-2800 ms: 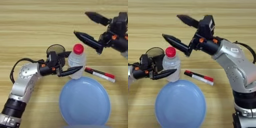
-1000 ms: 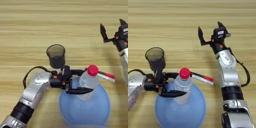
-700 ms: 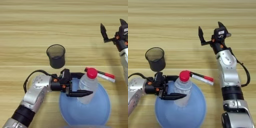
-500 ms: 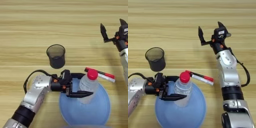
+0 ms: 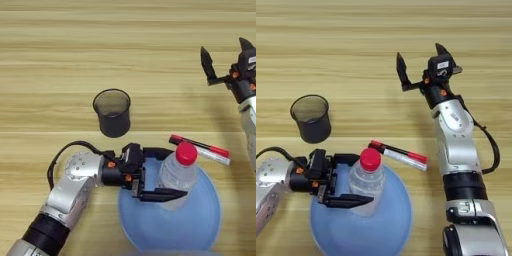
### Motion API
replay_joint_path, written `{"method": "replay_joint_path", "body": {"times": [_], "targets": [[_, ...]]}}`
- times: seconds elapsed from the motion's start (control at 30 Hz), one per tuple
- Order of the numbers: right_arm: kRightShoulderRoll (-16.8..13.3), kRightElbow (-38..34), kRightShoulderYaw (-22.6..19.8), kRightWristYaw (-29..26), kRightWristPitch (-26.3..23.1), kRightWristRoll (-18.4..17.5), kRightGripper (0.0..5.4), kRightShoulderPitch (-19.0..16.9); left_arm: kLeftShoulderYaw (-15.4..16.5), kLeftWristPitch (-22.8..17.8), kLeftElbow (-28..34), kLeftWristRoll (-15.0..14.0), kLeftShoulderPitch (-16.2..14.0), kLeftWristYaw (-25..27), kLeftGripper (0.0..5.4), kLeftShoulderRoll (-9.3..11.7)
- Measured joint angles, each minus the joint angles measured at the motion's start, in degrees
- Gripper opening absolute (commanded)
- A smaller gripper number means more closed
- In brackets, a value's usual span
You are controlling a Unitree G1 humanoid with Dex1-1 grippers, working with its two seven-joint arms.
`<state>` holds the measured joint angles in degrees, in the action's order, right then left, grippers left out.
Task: Move the objects on the table
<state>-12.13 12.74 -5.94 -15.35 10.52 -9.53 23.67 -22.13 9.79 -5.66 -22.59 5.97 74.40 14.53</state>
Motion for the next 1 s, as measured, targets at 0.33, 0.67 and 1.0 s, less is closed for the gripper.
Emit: {"method": "replay_joint_path", "body": {"times": [0.33,0.67,1.0], "targets": [[0.0,0.0,0.0,0.0,0.0,-0.1,5.4,0.0,-0.1,0.6,-0.3,0.2,0.1,-0.3,5.06,-0.1],[0.0,0.0,0.0,-0.1,0.0,-0.1,5.4,0.0,0.1,0.8,-0.3,0.8,0.5,-0.6,5.37,-0.2],[0.0,0.0,-0.1,-0.1,0.0,-0.1,5.4,0.0,1.8,0.8,2.5,-0.2,1.8,-1.5,5.37,-0.3]]}}
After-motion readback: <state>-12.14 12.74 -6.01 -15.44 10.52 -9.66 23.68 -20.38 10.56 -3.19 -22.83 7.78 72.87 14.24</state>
